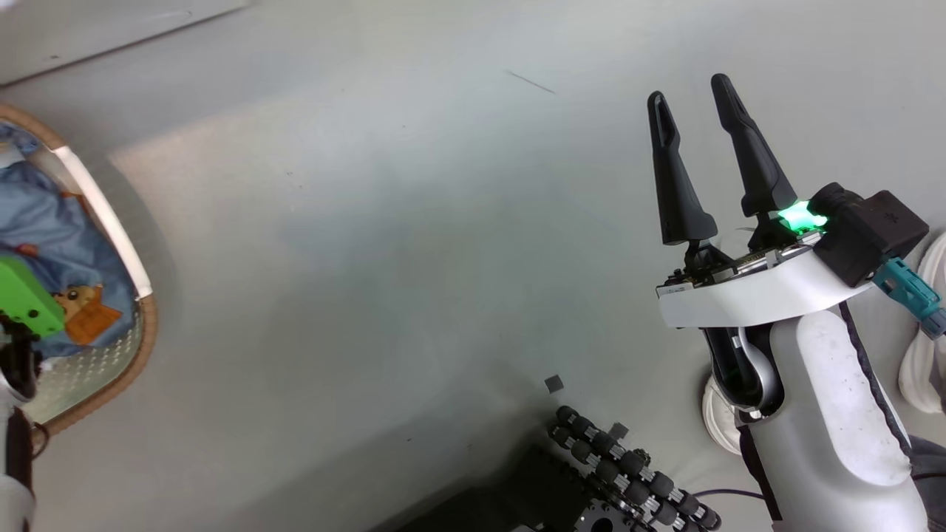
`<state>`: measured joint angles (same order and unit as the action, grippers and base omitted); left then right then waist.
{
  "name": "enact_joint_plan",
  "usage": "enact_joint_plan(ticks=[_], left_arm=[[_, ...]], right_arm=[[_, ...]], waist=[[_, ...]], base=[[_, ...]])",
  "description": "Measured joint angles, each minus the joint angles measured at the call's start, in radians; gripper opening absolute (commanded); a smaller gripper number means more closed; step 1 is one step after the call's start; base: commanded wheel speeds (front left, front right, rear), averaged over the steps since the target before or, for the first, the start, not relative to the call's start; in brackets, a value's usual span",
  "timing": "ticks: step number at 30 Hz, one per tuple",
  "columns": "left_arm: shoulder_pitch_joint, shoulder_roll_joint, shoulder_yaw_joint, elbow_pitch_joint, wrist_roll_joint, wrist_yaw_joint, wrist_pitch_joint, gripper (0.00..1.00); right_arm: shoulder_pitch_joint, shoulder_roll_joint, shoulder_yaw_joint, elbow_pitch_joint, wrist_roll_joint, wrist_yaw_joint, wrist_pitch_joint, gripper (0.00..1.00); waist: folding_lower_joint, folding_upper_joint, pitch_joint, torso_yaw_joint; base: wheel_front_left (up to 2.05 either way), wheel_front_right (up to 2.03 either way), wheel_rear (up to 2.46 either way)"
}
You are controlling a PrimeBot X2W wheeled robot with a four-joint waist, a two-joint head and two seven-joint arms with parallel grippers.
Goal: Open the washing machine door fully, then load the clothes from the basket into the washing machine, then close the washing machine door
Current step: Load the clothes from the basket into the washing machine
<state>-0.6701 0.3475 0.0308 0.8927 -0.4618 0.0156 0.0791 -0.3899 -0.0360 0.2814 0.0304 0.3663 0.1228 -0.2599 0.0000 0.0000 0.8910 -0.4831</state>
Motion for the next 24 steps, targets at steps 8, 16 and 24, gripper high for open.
enact_joint_plan(ticks=[8,16,24], left_arm=[[0.058,-0.069,0.000,0.013,-0.023,-0.026,-0.078,0.00],[0.110,-0.147,-0.005,0.035,-0.033,-0.051,-0.157,0.00],[0.167,-0.211,-0.028,0.049,-0.033,-0.070,-0.232,0.00]], right_arm=[[0.008,-0.001,-0.051,0.018,-0.045,0.000,0.000,1.00],[0.043,-0.011,-0.087,0.030,-0.086,0.000,0.000,1.00],[0.090,-0.042,-0.106,0.036,-0.107,0.000,0.000,1.00]], waist=[[0.0000,0.0000,-0.087,0.033],[0.0000,0.0000,-0.183,0.079],[0.0000,0.0000,-0.289,0.132]], base=[[0.00,0.00,0.00],[0.00,0.00,0.00],[0.00,0.00,0.00]])
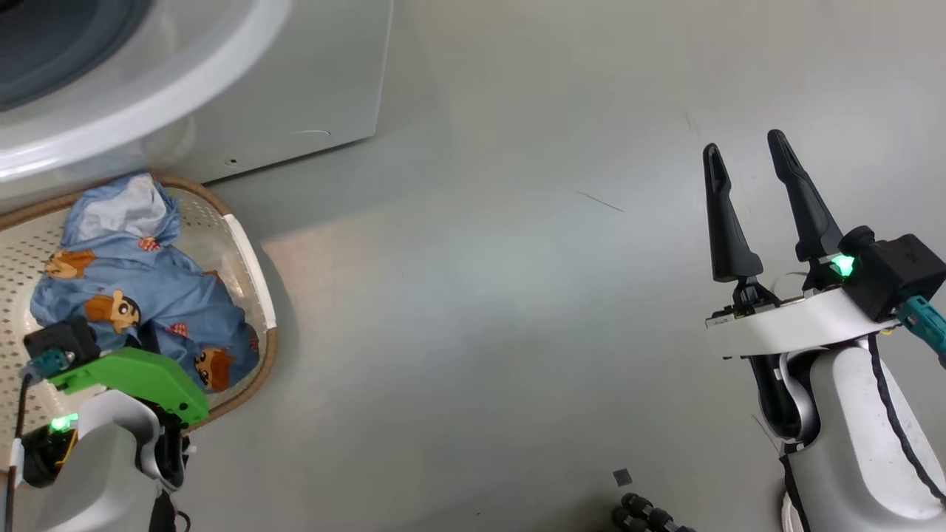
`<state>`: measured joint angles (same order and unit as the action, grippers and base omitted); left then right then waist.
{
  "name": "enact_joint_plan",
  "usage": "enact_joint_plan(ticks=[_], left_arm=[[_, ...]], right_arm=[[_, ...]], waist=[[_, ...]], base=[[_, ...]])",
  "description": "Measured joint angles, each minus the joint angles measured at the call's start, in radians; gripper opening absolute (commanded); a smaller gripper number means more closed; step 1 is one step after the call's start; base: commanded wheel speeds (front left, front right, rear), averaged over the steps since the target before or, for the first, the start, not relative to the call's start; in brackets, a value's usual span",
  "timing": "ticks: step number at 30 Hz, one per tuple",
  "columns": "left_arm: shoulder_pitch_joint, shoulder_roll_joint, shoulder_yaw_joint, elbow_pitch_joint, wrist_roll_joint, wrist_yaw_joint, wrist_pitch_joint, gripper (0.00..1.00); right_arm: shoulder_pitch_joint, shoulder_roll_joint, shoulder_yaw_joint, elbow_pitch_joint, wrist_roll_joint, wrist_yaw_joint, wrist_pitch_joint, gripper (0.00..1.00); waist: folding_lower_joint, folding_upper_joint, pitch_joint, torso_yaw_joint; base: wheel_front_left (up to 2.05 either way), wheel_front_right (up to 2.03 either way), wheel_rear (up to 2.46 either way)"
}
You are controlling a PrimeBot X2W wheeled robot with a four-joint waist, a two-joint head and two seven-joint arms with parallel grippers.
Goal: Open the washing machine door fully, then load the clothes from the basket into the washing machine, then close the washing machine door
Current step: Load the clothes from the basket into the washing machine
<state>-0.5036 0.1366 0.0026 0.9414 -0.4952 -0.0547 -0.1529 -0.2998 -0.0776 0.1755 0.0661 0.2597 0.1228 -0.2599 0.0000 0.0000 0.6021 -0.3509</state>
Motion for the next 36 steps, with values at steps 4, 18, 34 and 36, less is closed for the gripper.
enact_joint_plan(ticks=[4,18,34,36], left_arm=[[0.034,-0.028,-0.009,0.017,0.000,-0.012,-0.028,0.00],[0.124,-0.082,-0.054,0.015,0.002,-0.034,-0.079,0.00],[0.243,-0.096,-0.083,-0.109,0.036,-0.043,-0.096,0.00],[0.252,-0.096,-0.078,-0.151,0.047,-0.042,-0.096,0.00]], right_arm=[[0.030,-0.015,-0.007,0.005,-0.008,0.000,0.000,1.00],[0.153,-0.054,-0.021,0.019,-0.017,0.000,0.000,1.00],[0.302,-0.083,-0.008,0.031,-0.024,0.000,0.000,1.00],[0.315,-0.087,-0.010,0.032,-0.026,0.000,0.000,1.00]], waist=[[0.0000,0.0000,-0.057,0.026],[-0.0001,0.0000,-0.260,0.110],[-0.0001,0.0000,-0.468,0.201],[-0.0001,0.0000,-0.488,0.212]], base=[[0.00,0.00,0.00],[0.00,0.00,0.00],[0.00,0.00,0.00],[0.00,0.00,0.00]])
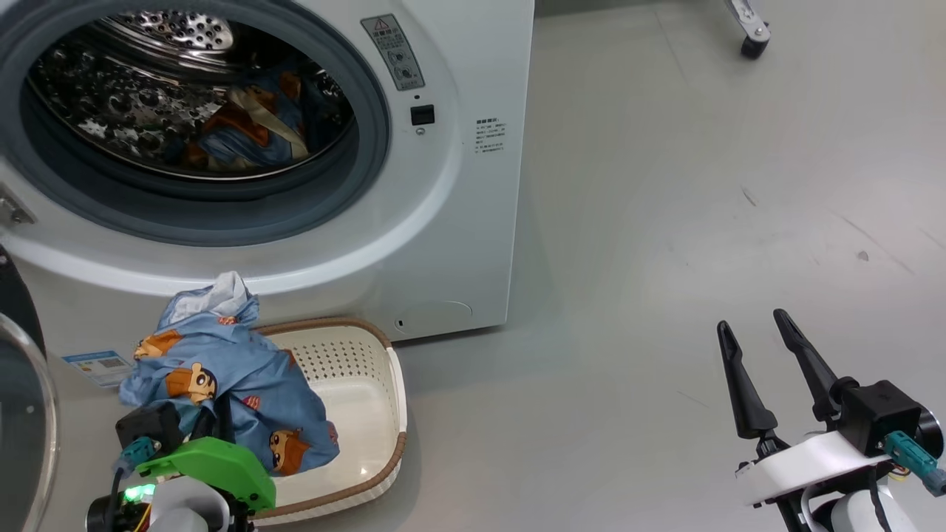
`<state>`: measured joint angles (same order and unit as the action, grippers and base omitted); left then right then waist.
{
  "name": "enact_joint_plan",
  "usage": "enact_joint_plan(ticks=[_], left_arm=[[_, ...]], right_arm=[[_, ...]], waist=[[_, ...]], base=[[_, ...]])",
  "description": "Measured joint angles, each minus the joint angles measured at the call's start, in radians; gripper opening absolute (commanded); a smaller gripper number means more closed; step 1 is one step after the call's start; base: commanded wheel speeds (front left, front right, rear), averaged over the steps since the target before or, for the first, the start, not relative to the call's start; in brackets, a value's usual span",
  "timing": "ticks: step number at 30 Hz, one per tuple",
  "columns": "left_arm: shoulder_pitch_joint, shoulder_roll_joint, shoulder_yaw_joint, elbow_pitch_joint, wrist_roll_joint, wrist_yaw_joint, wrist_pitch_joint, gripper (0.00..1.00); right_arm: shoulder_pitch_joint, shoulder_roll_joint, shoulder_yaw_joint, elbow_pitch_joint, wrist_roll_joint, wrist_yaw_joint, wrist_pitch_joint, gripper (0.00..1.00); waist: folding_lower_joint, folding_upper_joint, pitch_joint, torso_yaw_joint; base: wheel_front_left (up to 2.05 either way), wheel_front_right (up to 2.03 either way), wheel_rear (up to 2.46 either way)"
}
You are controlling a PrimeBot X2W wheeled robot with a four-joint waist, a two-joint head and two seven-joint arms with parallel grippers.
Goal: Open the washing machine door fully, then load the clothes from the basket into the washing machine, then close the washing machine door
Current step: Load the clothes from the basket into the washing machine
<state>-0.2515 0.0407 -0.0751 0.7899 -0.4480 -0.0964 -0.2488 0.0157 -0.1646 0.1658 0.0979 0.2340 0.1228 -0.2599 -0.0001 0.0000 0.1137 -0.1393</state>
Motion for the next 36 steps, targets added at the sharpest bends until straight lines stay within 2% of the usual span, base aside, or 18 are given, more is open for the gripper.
enact_joint_plan(ticks=[8,16,22,36], left_arm=[[0.103,-0.001,0.009,-0.141,0.052,0.018,0.000,0.00],[0.177,-0.001,0.011,-0.259,0.066,0.018,0.000,0.00],[0.237,-0.001,-0.004,-0.336,0.109,0.019,0.000,0.00],[0.311,0.000,-0.027,-0.479,0.123,0.028,0.000,0.00]], right_arm=[[0.063,-0.002,-0.003,0.005,-0.001,0.000,0.000,1.00],[0.094,-0.001,-0.014,0.004,-0.001,0.000,0.000,1.00],[0.097,-0.001,-0.017,-0.007,-0.004,0.000,0.000,1.00],[0.114,0.000,-0.026,-0.017,-0.005,0.000,0.000,1.00]], waist=[[0.0000,0.0000,-0.077,0.038],[0.0000,0.0000,-0.119,0.062],[0.0000,0.0000,-0.131,0.065],[0.0001,0.0000,-0.145,0.073]], base=[[0.00,0.00,0.00],[0.00,0.00,0.00],[0.00,0.00,0.00],[0.00,0.00,0.00]])
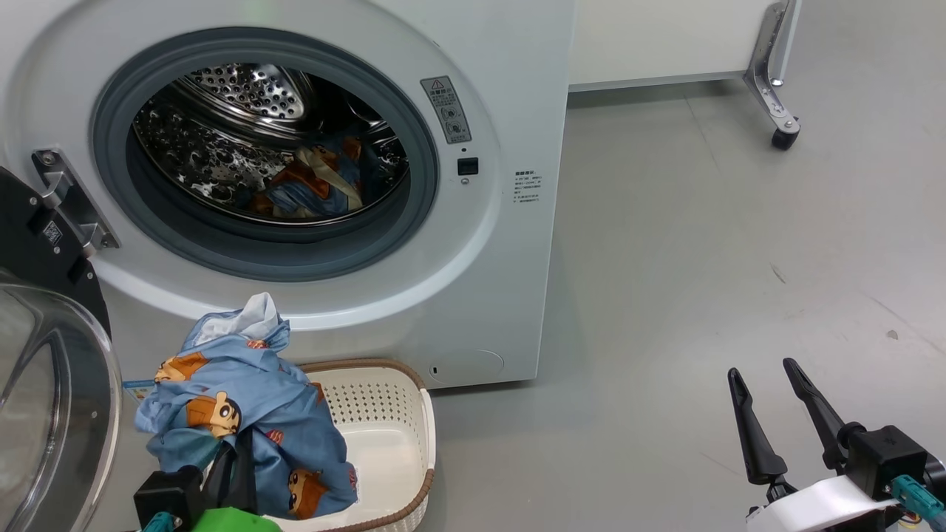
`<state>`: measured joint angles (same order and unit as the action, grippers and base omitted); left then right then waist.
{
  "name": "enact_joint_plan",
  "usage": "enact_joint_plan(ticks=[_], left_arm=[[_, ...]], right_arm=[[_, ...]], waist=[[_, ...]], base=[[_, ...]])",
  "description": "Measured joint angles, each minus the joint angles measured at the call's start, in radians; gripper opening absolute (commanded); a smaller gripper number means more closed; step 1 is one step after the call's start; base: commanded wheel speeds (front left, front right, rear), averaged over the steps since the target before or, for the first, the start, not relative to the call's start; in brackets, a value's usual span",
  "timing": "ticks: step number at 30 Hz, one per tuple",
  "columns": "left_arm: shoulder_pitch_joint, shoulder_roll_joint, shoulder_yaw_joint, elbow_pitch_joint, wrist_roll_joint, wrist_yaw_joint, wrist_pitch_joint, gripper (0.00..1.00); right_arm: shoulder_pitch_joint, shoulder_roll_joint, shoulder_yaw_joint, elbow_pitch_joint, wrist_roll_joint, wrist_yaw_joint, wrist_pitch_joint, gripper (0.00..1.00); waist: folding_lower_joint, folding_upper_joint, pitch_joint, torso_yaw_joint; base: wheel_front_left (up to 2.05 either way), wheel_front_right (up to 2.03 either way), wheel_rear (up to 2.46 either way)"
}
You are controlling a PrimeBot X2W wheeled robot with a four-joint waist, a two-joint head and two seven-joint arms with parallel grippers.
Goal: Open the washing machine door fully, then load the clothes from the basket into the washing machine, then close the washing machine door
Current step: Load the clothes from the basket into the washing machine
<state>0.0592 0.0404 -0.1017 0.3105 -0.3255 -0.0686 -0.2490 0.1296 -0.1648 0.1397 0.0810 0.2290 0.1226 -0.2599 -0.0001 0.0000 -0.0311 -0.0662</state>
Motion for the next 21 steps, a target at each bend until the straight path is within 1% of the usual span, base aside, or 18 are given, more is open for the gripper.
enact_joint_plan(ticks=[15,17,21], left_arm=[[0.057,0.001,-0.025,-0.101,-0.003,0.018,0.000,0.00],[0.062,0.001,-0.030,-0.109,-0.004,0.026,0.000,0.00],[0.064,0.001,-0.032,-0.134,-0.007,0.035,0.000,0.00]], right_arm=[[0.003,0.001,0.003,-0.009,-0.001,0.000,0.000,1.00],[0.003,0.001,0.005,-0.010,-0.001,0.000,0.000,1.00],[0.003,0.004,0.026,-0.010,-0.001,0.000,0.000,1.00]], waist=[[0.0000,0.0000,-0.001,0.003],[0.0000,0.0000,0.001,0.002],[0.0000,0.0000,0.007,-0.006]], base=[[0.00,0.00,0.00],[0.00,0.00,0.00],[0.00,0.00,0.00]])
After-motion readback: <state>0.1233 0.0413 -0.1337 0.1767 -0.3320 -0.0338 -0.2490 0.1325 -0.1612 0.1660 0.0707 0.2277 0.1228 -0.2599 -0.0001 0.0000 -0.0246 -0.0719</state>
